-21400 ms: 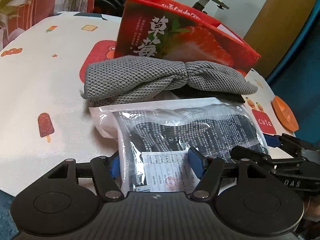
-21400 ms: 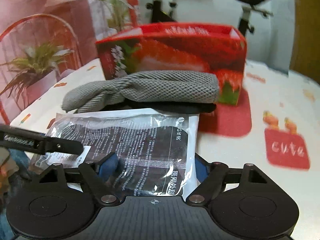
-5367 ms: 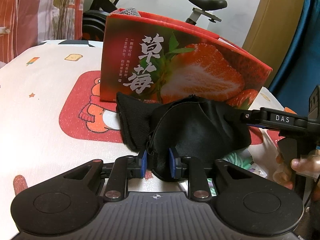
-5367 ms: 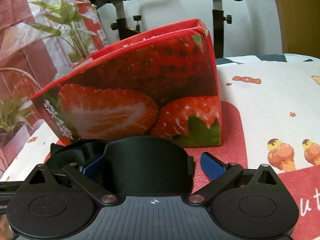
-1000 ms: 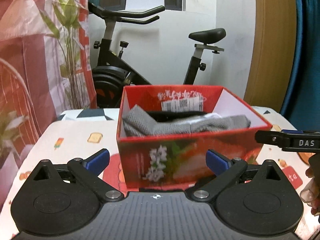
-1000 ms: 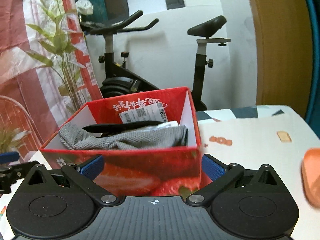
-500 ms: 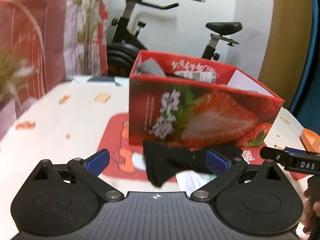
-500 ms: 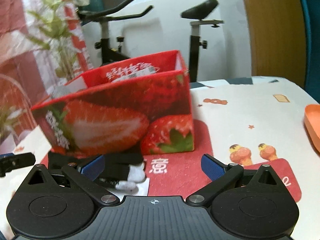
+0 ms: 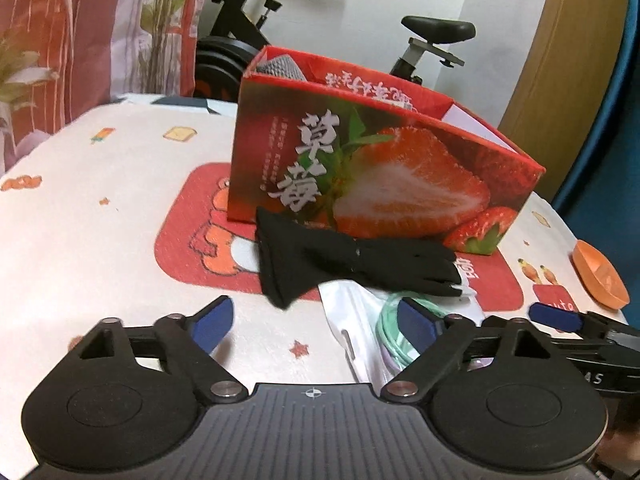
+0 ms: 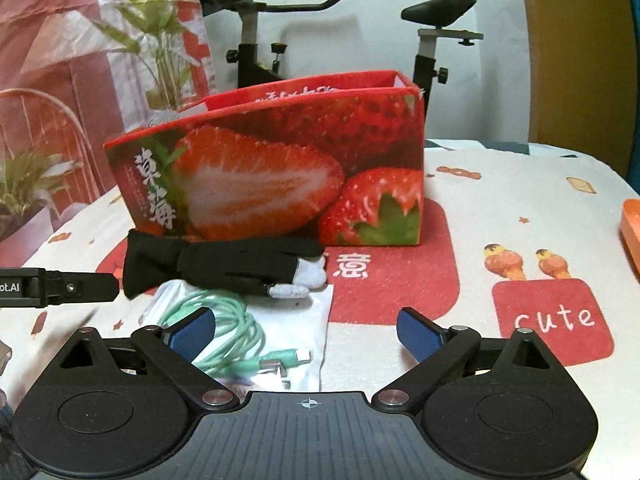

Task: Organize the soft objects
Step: 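Move both open grippers to the white plastic bag with green cable, then close both grippers on the white bag with green cable and lift it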

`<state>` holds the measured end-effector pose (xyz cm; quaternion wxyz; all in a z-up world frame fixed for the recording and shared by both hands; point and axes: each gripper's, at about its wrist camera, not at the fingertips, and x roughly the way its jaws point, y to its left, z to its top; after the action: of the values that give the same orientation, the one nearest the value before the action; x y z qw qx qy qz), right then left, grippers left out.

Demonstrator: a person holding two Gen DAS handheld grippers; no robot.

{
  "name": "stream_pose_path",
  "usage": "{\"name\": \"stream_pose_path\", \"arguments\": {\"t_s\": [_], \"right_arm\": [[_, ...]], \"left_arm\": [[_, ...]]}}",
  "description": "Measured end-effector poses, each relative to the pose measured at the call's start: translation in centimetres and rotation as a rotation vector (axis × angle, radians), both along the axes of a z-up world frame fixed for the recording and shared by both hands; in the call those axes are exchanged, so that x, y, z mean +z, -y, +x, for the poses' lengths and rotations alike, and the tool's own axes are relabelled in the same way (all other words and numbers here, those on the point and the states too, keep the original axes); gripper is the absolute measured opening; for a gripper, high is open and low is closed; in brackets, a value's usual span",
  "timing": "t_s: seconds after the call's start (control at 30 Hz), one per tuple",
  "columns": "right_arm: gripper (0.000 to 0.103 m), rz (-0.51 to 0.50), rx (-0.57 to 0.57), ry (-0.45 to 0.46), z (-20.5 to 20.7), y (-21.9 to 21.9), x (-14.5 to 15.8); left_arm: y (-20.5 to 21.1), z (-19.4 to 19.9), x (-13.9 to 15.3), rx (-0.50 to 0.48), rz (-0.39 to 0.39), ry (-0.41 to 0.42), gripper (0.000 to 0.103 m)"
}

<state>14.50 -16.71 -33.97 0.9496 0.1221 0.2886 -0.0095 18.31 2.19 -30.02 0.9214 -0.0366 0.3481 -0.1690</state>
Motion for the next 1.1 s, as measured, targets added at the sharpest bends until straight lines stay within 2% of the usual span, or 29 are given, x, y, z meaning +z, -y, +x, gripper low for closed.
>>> {"name": "stream_pose_path", "arguments": {"t_s": [0.1,0.17,0.23,0.3,0.4,0.8,0.87,0.93,1.0,1.1], "right_arm": [[0.088,0.010,0.023,-0.010,0.0,-0.1,-0.3],[0.086,0.009,0.037,-0.019,0.0,-0.4,-0.5],[0.080,0.018,0.061,-0.027,0.0,-0.4,-0.7],[0.063,0.030,0.085,-0.038,0.1,-0.5,-0.8],[0.062,0.056,0.100,-0.038,0.1,-0.4,-0.9],[0.063,0.084,0.120,-0.032,0.2,-0.4,-1.1],[0.059,0.107,0.153,-0.034,0.2,-0.6,-1.1],[0.059,0.093,0.164,-0.034,0.2,-0.9,-1.0],[0.059,0.097,0.164,-0.034,0.2,-0.9,-1.0],[0.059,0.134,0.154,-0.035,0.2,-0.5,-1.0]], "left_arm": [[0.1,0.0,-0.6,-0.019,-0.024,-0.035,0.073],[0.1,0.0,-1.0,-0.036,-0.033,-0.056,0.059],[0.5,0.0,-1.3,-0.077,-0.045,-0.069,0.053],[1.1,-0.2,-1.4,-0.128,-0.052,-0.074,0.053],[1.8,-0.3,-1.9,-0.170,-0.036,-0.082,0.053],[1.4,0.3,-2.8,-0.168,-0.061,-0.098,0.053],[1.3,0.2,-2.7,-0.180,-0.080,-0.107,0.053],[1.4,0.1,-2.8,-0.176,-0.085,-0.110,0.053],[0.9,0.4,-2.9,-0.167,-0.123,-0.126,0.052],[0.2,0.7,-3.2,-0.153,-0.185,-0.159,0.045]]}}
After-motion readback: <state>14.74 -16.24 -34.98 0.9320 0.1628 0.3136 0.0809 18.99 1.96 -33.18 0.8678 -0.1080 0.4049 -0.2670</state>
